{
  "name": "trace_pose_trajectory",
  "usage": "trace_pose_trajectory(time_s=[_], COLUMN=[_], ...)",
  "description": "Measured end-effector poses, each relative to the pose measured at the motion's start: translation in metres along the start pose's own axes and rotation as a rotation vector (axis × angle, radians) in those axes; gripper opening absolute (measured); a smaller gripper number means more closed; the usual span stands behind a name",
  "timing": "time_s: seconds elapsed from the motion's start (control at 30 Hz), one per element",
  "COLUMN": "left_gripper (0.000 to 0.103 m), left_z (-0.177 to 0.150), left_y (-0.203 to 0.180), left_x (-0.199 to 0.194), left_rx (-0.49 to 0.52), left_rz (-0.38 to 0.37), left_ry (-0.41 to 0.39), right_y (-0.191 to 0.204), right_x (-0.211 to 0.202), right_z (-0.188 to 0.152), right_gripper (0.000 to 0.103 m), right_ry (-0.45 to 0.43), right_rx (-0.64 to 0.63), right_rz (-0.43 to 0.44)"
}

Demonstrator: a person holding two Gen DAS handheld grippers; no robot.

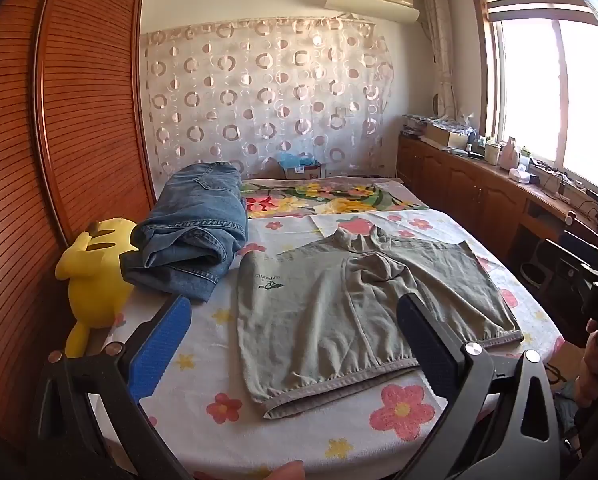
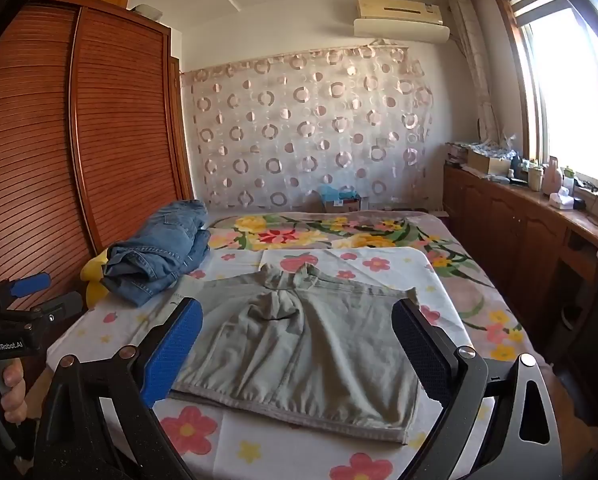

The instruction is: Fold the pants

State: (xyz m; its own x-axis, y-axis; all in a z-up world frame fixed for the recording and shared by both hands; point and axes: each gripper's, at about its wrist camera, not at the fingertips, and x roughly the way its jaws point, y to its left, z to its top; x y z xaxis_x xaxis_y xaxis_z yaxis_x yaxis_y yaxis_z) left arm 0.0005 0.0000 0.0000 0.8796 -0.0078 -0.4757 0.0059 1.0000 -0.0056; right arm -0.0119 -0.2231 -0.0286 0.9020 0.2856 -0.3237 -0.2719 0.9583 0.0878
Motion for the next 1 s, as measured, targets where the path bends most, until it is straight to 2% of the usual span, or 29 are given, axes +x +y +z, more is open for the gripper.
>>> trace_pose_trajectory(time_s=[1.0], left_gripper=[0.103], left_z=[-0.0020], left_y=[-0.0011], left_x=[0.0008], left_rx=[-0.003], left_rz=[0.004], left_ry=[-0.005], right_y=[-0.0010], right_x=[0.0029], right_z=[-0.0022], right_gripper=[0.096], right_ry=[0.012], right_rx=[-0.002], right_rz=[0.008])
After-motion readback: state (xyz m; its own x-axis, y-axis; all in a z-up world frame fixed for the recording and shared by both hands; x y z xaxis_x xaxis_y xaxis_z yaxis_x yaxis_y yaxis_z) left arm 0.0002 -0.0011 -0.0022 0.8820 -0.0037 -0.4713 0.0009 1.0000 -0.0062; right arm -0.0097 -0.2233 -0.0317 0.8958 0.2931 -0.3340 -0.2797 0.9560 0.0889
